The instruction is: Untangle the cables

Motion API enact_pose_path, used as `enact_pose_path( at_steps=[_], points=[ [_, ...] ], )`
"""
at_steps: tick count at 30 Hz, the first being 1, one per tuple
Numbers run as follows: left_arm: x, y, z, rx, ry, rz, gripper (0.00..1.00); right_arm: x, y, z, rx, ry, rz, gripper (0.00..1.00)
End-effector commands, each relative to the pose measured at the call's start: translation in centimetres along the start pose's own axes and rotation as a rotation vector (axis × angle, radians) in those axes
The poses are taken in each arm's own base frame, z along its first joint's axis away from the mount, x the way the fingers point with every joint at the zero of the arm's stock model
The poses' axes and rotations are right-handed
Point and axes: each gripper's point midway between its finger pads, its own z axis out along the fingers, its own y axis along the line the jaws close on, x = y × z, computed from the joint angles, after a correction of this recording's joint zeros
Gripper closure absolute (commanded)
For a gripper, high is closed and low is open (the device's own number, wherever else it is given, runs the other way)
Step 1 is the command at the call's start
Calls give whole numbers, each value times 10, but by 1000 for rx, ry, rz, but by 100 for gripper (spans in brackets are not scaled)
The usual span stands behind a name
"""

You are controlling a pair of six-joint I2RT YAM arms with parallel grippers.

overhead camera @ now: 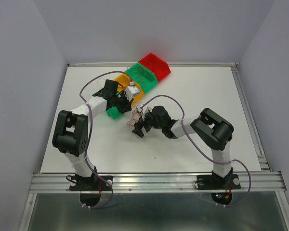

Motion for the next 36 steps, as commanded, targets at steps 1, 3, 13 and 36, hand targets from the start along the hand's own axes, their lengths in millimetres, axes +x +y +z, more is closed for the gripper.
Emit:
enact_pose_path(
  at_steps=[1, 3, 13, 36],
  points=[
    [-1, -7, -1, 28, -9, 19, 100, -7, -7, -1, 109, -6, -131, 0],
    [0, -9, -1, 37, -8, 23, 100, -4, -18, 3, 184, 8, -147, 0],
    [3, -20, -1, 74, 1, 42, 100, -30, -59, -12, 453, -127, -161, 2],
    [14, -64, 4, 260, 45, 132, 100, -40, -63, 11, 386, -102, -361, 16]
  ],
)
